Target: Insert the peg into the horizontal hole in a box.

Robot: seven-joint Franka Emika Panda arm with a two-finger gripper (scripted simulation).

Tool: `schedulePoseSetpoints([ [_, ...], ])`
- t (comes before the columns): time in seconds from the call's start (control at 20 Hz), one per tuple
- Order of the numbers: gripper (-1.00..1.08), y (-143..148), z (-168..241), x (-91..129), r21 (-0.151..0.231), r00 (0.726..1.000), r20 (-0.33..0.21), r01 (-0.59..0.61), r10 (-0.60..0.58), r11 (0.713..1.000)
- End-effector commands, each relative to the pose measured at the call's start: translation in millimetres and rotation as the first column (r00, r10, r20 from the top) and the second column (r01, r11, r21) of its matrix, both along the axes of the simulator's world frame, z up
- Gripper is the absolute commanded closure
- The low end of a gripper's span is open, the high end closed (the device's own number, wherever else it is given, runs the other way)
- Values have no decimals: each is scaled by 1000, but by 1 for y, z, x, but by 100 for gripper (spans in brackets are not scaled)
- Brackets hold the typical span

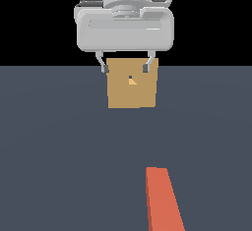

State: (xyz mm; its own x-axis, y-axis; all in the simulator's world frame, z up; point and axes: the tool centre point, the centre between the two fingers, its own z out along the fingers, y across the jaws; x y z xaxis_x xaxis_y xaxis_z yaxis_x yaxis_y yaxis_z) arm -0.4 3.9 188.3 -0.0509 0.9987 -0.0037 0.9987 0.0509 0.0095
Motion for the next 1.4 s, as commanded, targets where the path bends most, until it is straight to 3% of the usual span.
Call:
schedulePoseSetpoints([
  [0.0,-92,0,0,0,0,1000,0,0,0,1000],
  [0.25,-92,-12,-5,2,0,1000,0,5,-5,1000],
  [0.45,-92,-40,-16,6,-1,1000,-1,17,-17,1000],
  [1.35,-92,-243,-100,32,2,995,-8,101,-101,995],
])
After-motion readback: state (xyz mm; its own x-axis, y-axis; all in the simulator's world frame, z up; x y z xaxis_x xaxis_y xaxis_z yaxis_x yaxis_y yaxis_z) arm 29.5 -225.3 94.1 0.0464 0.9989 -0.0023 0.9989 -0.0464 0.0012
